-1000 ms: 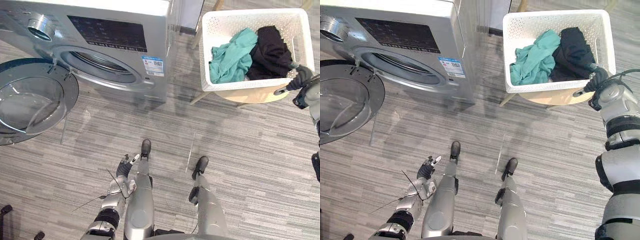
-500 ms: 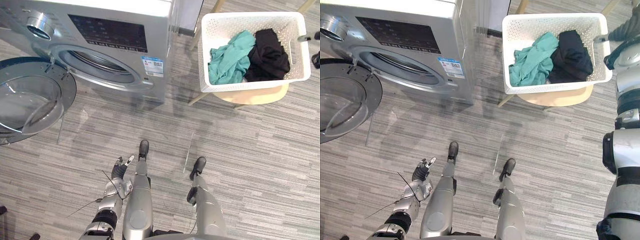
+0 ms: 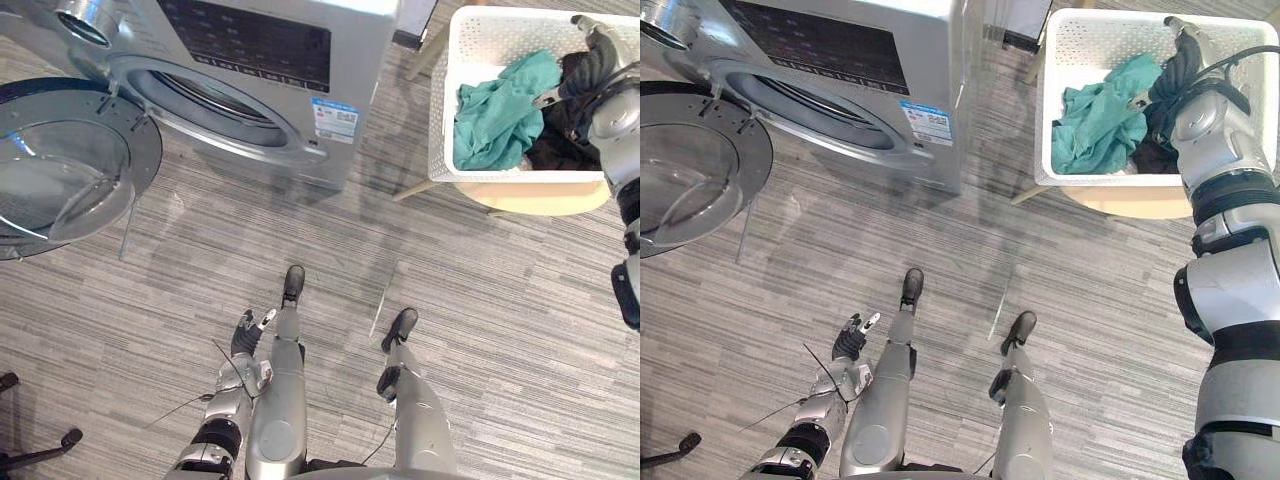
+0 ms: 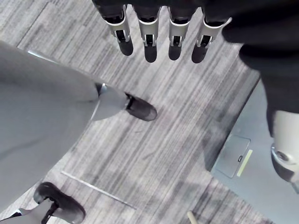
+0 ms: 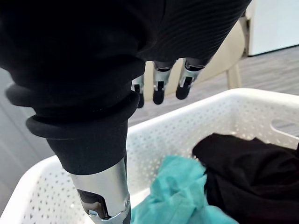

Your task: Pick up the laundry basket with both hands and put the clothes into the washing machine.

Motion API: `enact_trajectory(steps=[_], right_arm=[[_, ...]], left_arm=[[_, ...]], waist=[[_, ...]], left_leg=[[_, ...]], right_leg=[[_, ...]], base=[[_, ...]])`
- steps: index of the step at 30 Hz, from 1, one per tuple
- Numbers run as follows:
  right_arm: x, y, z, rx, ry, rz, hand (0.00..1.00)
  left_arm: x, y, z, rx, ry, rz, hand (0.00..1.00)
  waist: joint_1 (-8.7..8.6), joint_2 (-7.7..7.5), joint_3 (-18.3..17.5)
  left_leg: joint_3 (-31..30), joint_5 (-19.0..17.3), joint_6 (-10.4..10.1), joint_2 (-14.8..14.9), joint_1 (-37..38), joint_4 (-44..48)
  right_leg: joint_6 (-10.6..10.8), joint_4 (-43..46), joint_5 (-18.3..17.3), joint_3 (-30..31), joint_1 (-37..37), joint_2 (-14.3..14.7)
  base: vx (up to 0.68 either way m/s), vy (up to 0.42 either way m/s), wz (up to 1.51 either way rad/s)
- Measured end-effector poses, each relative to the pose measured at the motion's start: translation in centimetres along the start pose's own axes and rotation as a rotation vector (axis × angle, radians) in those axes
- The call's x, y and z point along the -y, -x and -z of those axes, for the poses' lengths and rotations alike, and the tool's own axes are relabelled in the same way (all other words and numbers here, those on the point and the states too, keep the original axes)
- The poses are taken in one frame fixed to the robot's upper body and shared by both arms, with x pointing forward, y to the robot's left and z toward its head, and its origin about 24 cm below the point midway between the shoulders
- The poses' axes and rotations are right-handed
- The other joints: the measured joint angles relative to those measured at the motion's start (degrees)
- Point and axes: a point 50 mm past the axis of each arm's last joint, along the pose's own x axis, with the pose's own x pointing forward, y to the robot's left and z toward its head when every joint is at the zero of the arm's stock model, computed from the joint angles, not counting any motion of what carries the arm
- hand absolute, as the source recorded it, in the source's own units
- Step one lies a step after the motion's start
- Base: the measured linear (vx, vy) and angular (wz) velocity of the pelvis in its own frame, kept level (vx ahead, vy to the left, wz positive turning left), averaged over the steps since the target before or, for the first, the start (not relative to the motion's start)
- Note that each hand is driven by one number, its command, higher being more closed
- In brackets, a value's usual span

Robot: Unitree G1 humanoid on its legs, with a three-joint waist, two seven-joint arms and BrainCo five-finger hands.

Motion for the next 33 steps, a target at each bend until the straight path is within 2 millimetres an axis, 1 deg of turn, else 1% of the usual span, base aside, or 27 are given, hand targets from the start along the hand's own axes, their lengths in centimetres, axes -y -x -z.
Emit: enact_trajectory(steps=[3,7,9,10,11,12,17,18,19,20,21,22,25,26,28,31,33], right_arm=[[-0.4,0.0,-0.1,0.008,0.048,-0.024,0.00],[-1.0,0.1,-0.2,0.014,0.108,-0.052,0.00],[-1.1,0.0,-0.2,0.017,0.152,-0.059,0.00],[-0.8,-0.1,-0.4,0.019,0.172,-0.055,0.00],[-0.6,-0.1,-0.5,0.018,0.176,-0.053,0.00],[-0.4,-0.2,-0.5,0.016,0.190,-0.051,0.00],[-1.0,-0.1,-0.4,0.022,0.259,-0.082,0.00],[-1.0,-0.1,-0.6,0.027,0.276,-0.085,0.00],[-0.7,-0.2,-0.9,0.035,0.293,-0.079,0.00],[-0.4,-0.2,-0.9,0.036,0.299,-0.073,0.00],[0.2,-0.3,-0.9,0.036,0.317,-0.061,0.00],[1.0,-0.4,-0.9,0.036,0.329,-0.046,0.00],[2.1,-0.4,-0.9,0.034,0.346,-0.021,0.00],[2.4,-0.5,-1.2,0.040,0.344,-0.014,1.00],[2.9,-0.6,-1.7,0.049,0.348,-0.003,1.00],[3.3,-0.7,-2.1,0.058,0.356,0.011,1.00],[3.4,-0.7,-2.2,0.059,0.354,0.015,1.00]], left_arm=[[0.3,0.0,-0.6,0.025,0.013,0.010,0.00],[0.6,0.0,-0.7,0.028,0.032,0.015,0.00],[1.1,0.0,-1.0,0.044,0.048,0.029,0.00],[1.6,0.1,-1.4,0.062,0.068,0.044,0.00],[1.8,0.1,-1.6,0.068,0.072,0.049,0.00],[2.5,0.1,-1.9,0.083,0.082,0.069,0.00],[3.8,0.4,-2.2,0.099,0.102,0.105,0.00],[4.0,0.4,-2.6,0.114,0.115,0.114,0.00],[4.4,0.5,-3.2,0.134,0.138,0.130,0.00],[4.6,0.6,-3.5,0.146,0.149,0.140,0.00],[5.1,0.8,-4.1,0.170,0.170,0.163,0.00],[5.7,1.0,-4.8,0.195,0.204,0.191,0.00],[6.8,1.6,-6.2,0.256,0.255,0.243,0.00],[7.2,1.8,-6.6,0.275,0.274,0.261,0.00],[7.7,2.2,-7.0,0.295,0.300,0.278,0.00],[8.0,2.4,-7.2,0.307,0.312,0.289,0.00],[8.1,2.5,-7.1,0.304,0.316,0.295,0.00]], waist=[[0.18,0.04,0.0],[0.03,0.37,0.2],[-0.17,0.44,0.3],[-0.36,0.85,0.5],[-0.42,0.96,0.6],[-0.39,1.15,0.7],[-0.37,2.01,1.1],[-0.36,2.06,1.1],[-0.41,2.51,1.4],[-0.37,2.58,1.4],[-0.33,2.78,1.5],[-0.15,3.38,1.8],[0.10,4.06,1.8],[0.15,4.46,1.8],[0.20,4.83,1.9],[0.61,4.94,1.8],[0.89,4.94,1.8]], left_leg=[[0.0,0.0,0.0,0.0,-1.3,0.0],[0.2,0.0,0.0,0.0,-2.4,0.0],[0.2,0.0,0.0,0.0,-2.7,0.0],[0.2,0.0,0.0,0.0,-3.1,0.0],[0.1,0.0,0.0,0.0,-3.2,0.0],[0.2,0.0,0.0,0.0,-3.7,0.0],[0.3,0.0,0.0,0.1,-4.4,0.0],[0.4,0.0,0.0,0.1,-4.9,0.0],[0.2,0.2,-0.2,0.1,-5.6,0.0],[0.2,0.3,-0.3,0.1,-6.0,0.0],[0.2,0.4,-0.3,0.1,-6.8,0.0],[-0.1,0.7,-0.6,0.1,-7.6,0.0],[-0.4,1.0,-0.5,0.1,-9.3,0.0],[-0.8,1.1,-0.5,0.0,-10.0,0.0],[-1.0,1.2,-0.5,-0.1,-10.7,0.0],[-1.6,1.4,-0.5,-0.1,-11.6,0.0],[-1.7,1.9,-1.3,0.0,-11.8,0.0]], right_leg=[[0.0,0.4,-0.1,0.1,-1.6,-0.1],[0.0,0.5,0.0,0.2,-2.9,-0.1],[0.0,0.5,0.0,0.2,-3.3,-0.2],[0.0,0.5,0.0,0.1,-3.6,-0.1],[0.0,0.5,0.0,0.1,-3.7,-0.1],[0.0,0.5,0.0,0.1,-4.3,-0.1],[0.0,0.5,-0.1,0.0,-4.9,-0.2],[0.0,0.6,-0.1,0.1,-5.6,-0.2],[0.0,0.7,-0.1,-0.1,-6.1,-0.2],[0.0,0.8,-0.1,-0.1,-6.6,-0.2],[0.0,1.1,-0.1,-0.1,-7.6,-0.2],[0.0,1.2,-0.1,-0.6,-8.0,-0.3],[-0.1,1.9,-0.2,-1.1,-9.8,-0.5],[0.0,3.1,-0.9,-1.3,-10.7,-0.8],[-0.1,5.0,-1.8,-1.4,-12.2,-1.3],[-0.2,6.9,-3.0,-1.8,-13.5,-1.4],[-0.3,7.8,-3.7,-2.0,-13.8,-1.8]], base=[[0.00,0.006,-0.04],[0.00,0.004,-0.03],[0.02,0.002,-0.01],[0.00,0.000,0.00],[0.00,0.000,0.00],[0.00,0.000,0.00],[0.00,0.001,-0.01],[0.00,0.000,0.00],[0.00,0.000,0.00],[0.00,0.000,0.00],[0.00,0.016,0.04],[0.00,0.016,0.06],[0.01,0.014,0.06],[0.02,0.009,0.07],[0.03,-0.002,0.07],[0.03,-0.011,0.06],[0.03,-0.029,0.13]])
